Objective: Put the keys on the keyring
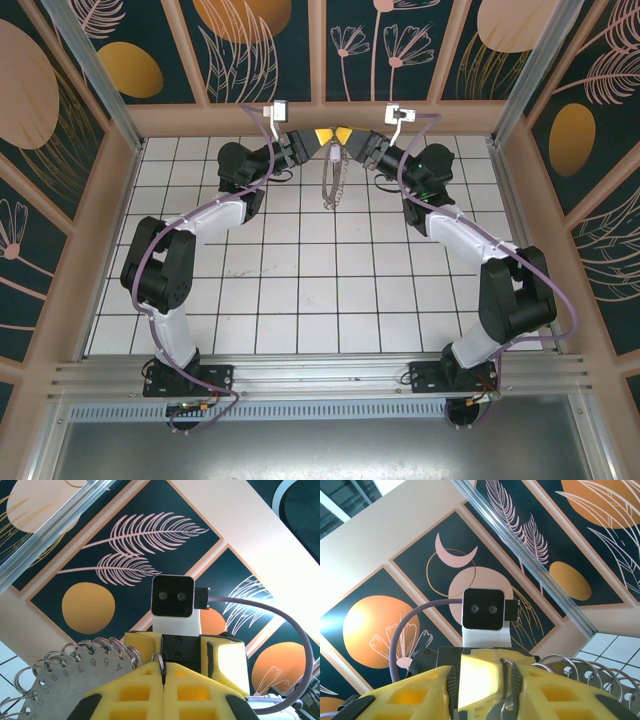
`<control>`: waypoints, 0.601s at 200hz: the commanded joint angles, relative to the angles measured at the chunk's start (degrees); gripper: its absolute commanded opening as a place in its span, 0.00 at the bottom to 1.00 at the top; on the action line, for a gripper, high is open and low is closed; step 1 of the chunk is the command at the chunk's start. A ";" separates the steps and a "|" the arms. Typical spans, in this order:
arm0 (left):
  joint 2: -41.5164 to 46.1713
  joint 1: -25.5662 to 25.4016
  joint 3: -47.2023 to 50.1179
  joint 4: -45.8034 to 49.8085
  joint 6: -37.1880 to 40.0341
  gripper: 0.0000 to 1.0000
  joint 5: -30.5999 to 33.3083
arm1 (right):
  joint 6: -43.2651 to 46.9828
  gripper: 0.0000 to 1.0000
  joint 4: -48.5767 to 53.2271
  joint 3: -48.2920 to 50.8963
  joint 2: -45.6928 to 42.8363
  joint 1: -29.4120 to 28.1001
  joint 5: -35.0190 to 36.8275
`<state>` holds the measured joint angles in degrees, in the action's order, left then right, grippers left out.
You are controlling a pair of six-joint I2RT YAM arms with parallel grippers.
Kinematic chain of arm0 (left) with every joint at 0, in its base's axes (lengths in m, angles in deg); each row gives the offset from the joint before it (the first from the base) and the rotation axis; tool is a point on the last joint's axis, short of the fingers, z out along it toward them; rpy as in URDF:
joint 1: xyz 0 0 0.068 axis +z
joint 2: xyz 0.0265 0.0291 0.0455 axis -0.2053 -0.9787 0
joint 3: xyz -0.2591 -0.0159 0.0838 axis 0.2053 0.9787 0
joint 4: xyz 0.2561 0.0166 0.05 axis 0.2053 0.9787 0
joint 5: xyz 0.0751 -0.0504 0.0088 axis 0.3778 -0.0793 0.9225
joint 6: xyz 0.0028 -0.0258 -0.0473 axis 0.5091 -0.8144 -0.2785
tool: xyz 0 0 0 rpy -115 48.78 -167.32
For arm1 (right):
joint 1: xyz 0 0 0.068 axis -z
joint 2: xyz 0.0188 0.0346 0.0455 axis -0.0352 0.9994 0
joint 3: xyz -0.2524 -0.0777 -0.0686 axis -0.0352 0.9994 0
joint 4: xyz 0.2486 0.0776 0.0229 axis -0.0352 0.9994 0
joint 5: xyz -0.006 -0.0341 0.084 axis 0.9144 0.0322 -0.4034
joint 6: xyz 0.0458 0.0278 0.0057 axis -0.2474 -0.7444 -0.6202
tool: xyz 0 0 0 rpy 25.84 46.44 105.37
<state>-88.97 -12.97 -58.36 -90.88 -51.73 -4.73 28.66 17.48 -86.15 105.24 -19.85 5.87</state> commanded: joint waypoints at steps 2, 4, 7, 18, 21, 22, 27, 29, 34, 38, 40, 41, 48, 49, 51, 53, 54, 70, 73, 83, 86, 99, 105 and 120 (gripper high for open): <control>-0.41 -0.14 -0.33 -4.91 -0.76 0.00 0.04 | -0.76 0.36 -2.28 -1.36 1.47 -0.60 -1.00; -0.37 -0.14 -0.34 -4.91 -0.71 0.00 0.06 | -0.72 0.36 -2.37 -1.31 1.48 -0.60 -1.02; -0.46 -0.14 -0.34 -4.91 -0.70 0.00 0.04 | -0.78 0.35 -2.40 -1.33 1.50 -0.63 -1.01; -0.49 -0.14 -0.34 -4.96 -0.69 0.00 0.07 | -0.86 0.34 -2.42 -1.26 1.64 -0.67 -1.08; -0.53 -0.14 -0.34 -4.99 -0.69 0.00 0.04 | -0.85 0.33 -2.48 -1.26 1.65 -0.64 -1.13; -0.53 -0.14 -0.34 -5.04 -0.73 0.00 0.04 | -0.87 0.33 -2.49 -1.26 1.65 -0.63 -1.15; -0.56 -0.14 -0.34 -5.00 -0.69 0.00 0.08 | -0.84 0.34 -2.48 -1.26 1.58 -0.65 -1.17; -0.56 -0.14 -0.34 -5.00 -0.73 0.00 0.09 | -0.76 0.33 -2.42 -1.22 1.61 -0.68 -1.13; -0.61 -0.11 -0.34 -5.00 -0.70 0.00 0.07 | -0.69 0.34 -2.22 -1.13 1.53 -0.67 -1.02; -0.56 -0.14 -0.31 -5.00 -0.69 0.00 0.09 | -0.56 0.36 -2.10 -0.97 1.49 -0.65 -0.88; -0.56 -0.14 -0.27 -5.00 -0.73 0.00 0.05 | -0.54 0.36 -2.04 -0.93 1.39 -0.59 -0.77; -0.59 -0.14 -0.26 -5.00 -0.71 0.00 0.09 | -0.58 0.37 -2.05 -0.96 1.35 -0.57 -0.71; -0.57 -0.14 -0.25 -5.00 -0.74 0.00 0.21 | -0.40 0.38 -1.96 -0.59 1.15 -0.48 -0.41; -0.55 -0.10 -0.25 -5.00 -0.80 0.00 0.15 | -0.38 0.38 -1.96 -0.53 1.14 -0.47 -0.35; -0.54 -0.13 -0.25 -5.00 -0.78 0.00 0.20 | -0.36 0.38 -1.83 -0.44 1.06 -0.39 -0.31; -0.54 -0.14 -0.21 -4.98 -0.84 0.00 0.17 | -0.40 0.38 -1.82 -0.40 0.98 -0.40 -0.30; -0.58 -0.14 -0.23 -4.99 -0.81 0.00 0.15 | -0.38 0.38 -1.80 -0.35 0.92 -0.38 -0.25; -0.53 -0.13 -0.25 -5.00 -0.82 0.00 0.12 | -0.37 0.38 -1.91 0.13 0.55 -0.19 -0.01; -0.49 -0.14 -0.25 -4.92 -0.83 0.00 0.12 | -0.39 0.38 -1.94 0.25 0.47 -0.15 0.11; -0.54 -0.13 -0.25 -4.91 -0.80 0.00 0.13 | -0.36 0.38 -1.96 0.23 0.31 -0.04 0.23; -0.54 -0.14 -0.25 -4.91 -0.80 0.00 0.08 | -0.39 0.38 -1.92 0.23 0.33 -0.04 0.23; -0.37 -0.14 -0.16 -4.91 -0.77 0.00 0.08 | -0.42 0.38 -2.00 0.38 0.15 0.05 0.30; -0.43 -0.14 -0.12 -4.91 -0.83 0.00 0.08 | -0.44 0.37 -2.07 0.61 -0.12 0.09 0.48; -0.38 -0.14 -0.08 -4.91 -0.78 0.00 0.12 | -0.53 0.37 -2.37 1.27 -0.64 0.43 1.08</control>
<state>-89.56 -12.82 -58.36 -90.88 -51.97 -4.73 28.49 16.65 -86.06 106.07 -19.72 5.96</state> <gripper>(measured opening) 0.049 0.375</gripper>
